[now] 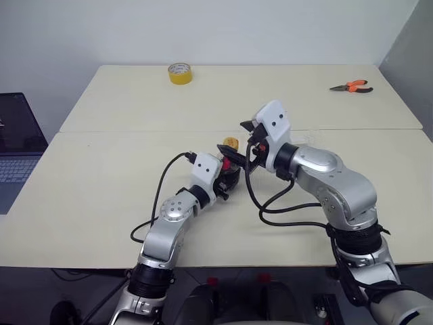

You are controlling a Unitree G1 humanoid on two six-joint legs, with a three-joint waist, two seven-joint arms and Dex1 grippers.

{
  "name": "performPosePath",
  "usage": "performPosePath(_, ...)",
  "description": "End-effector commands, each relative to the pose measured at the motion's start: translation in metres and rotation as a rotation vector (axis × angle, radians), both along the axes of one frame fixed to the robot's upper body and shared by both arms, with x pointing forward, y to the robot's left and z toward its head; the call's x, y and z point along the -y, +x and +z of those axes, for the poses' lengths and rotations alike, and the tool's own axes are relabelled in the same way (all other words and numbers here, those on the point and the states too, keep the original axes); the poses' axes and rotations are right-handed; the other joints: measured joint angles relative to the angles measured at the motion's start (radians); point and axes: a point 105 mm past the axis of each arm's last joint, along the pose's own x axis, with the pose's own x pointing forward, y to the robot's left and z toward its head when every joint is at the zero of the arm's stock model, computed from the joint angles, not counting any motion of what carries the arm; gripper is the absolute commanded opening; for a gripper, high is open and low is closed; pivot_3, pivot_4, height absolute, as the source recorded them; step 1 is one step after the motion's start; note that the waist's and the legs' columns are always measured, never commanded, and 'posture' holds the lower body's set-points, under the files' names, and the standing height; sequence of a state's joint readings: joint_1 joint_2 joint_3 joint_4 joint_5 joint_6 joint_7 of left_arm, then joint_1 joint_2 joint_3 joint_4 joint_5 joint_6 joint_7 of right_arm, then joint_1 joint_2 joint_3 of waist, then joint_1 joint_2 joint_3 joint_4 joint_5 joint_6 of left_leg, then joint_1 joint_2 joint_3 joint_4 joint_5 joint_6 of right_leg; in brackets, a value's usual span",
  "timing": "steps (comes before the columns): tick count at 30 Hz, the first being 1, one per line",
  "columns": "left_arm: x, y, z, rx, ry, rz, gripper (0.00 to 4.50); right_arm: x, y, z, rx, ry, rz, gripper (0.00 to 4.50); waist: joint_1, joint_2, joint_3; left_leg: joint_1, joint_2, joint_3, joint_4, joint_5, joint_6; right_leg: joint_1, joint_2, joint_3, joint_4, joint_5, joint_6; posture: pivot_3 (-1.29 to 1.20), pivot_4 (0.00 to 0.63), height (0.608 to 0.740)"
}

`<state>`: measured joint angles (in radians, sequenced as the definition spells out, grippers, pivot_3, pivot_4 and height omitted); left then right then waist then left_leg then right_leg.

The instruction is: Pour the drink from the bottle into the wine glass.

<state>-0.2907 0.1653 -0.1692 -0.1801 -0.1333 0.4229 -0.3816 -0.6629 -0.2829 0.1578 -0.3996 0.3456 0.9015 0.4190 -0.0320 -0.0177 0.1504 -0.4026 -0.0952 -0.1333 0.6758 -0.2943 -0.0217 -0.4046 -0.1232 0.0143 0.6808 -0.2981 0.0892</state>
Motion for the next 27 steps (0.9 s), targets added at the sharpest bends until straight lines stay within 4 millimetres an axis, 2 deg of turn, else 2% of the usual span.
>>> performPosePath(1,0.000,0.002,0.018,0.078,-0.016,-0.002,2.18,0.007,-0.015,0.022,0.055,0.085,0.063,4.49,0.001,0.000,0.000,0.000,0.000,0.000,0.000,0.000,0.000,0.000,0.000,0.000,0.000,0.000,0.000,0.00,0.150,0.740)
performPosePath(5,-0.001,0.002,0.017,0.079,-0.014,-0.001,2.18,0.012,-0.032,0.025,0.047,0.128,0.156,4.49,0.000,0.000,0.000,0.000,0.000,0.000,0.000,0.000,0.000,0.000,0.000,0.000,0.000,0.000,0.000,0.00,0.150,0.740)
performPosePath(12,-0.002,0.002,0.017,0.078,-0.012,0.001,2.18,0.014,-0.045,0.026,0.058,0.116,0.236,4.49,0.000,0.000,0.000,0.000,0.000,0.000,0.000,0.000,0.000,0.000,0.000,0.000,0.000,0.000,0.000,0.00,0.150,0.740)
performPosePath(17,-0.001,0.002,0.017,0.080,-0.012,0.003,2.18,0.002,-0.023,0.022,0.065,0.064,0.123,4.49,0.000,0.000,0.000,0.000,0.000,0.000,0.000,0.000,0.000,0.000,0.000,0.000,0.000,0.000,0.000,0.00,0.150,0.740)
performPosePath(27,0.000,0.002,0.017,0.085,-0.014,0.005,2.18,-0.027,-0.006,0.028,0.099,0.065,0.097,4.49,-0.001,0.000,0.000,0.000,0.000,0.000,0.000,0.000,0.000,0.000,0.000,0.000,0.000,0.000,0.000,0.00,0.150,0.740)
